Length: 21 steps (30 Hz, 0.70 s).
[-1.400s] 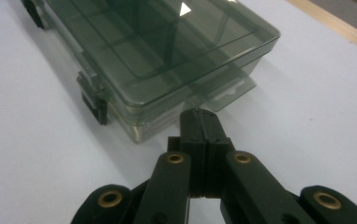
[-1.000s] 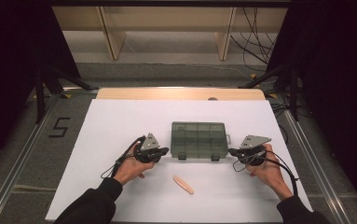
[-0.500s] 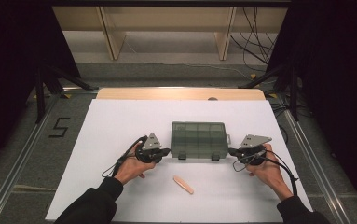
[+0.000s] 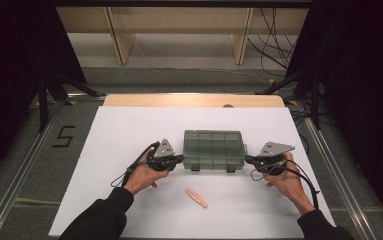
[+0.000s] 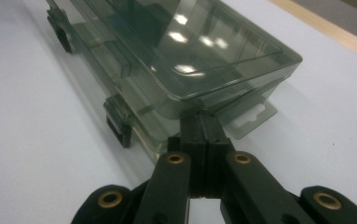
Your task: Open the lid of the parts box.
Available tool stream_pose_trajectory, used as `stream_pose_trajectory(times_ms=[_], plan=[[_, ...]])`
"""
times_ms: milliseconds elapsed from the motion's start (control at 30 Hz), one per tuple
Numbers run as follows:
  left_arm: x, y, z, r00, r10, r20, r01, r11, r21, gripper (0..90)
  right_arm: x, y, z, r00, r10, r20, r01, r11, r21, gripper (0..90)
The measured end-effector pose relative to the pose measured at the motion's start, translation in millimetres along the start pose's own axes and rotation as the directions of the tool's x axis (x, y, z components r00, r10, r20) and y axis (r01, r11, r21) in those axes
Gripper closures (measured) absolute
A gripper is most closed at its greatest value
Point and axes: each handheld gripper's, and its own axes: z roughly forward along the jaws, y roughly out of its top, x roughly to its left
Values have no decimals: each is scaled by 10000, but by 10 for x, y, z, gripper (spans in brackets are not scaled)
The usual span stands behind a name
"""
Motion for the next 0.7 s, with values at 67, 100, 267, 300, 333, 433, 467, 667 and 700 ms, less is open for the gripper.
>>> stream_pose_trajectory(times_ms=[67, 100, 267, 300, 333, 433, 467, 667, 700], plan=[[8, 22, -2, 10000, -53, -22, 52, 9999, -120, 898, -11, 14, -2, 10000, 24, 29, -24, 9999, -154, 900], [8, 22, -2, 10000, -53, -22, 52, 9999, -120, 898, -24, 24, 5, 10000, 4, 71, -2, 9996, -298, 900], [53, 123, -39, 9998, -123, -142, 116, 9985, -526, 898, -65, 73, 30, 9998, 12, 221, 1, 9984, -567, 900], [58, 131, -32, 9999, -152, -73, 147, 9977, -655, 898, -74, 91, 29, 9997, 33, 226, -17, 9977, -674, 900], [61, 145, -38, 9997, -224, -114, 217, 9978, -619, 898, -78, 105, 29, 9997, 62, 252, -43, 9974, -723, 900], [75, 186, -35, 9997, -151, -194, 136, 9969, -780, 898, -104, 146, 56, 9995, 18, 314, 9, 9964, -847, 900], [88, 204, -39, 9998, -142, -167, 128, 9966, -817, 898, -109, 150, 71, 9993, 10, 386, 27, 9953, -971, 900], [136, 302, -60, 9996, -185, -213, 160, 9937, -1112, 898, -177, 215, 65, 9987, 33, 503, 29, 9925, -1218, 900], [143, 325, -73, 9992, -240, -305, 204, 9936, -1113, 898, -178, 227, 72, 9984, 112, 557, -35, 9907, -1361, 900]])
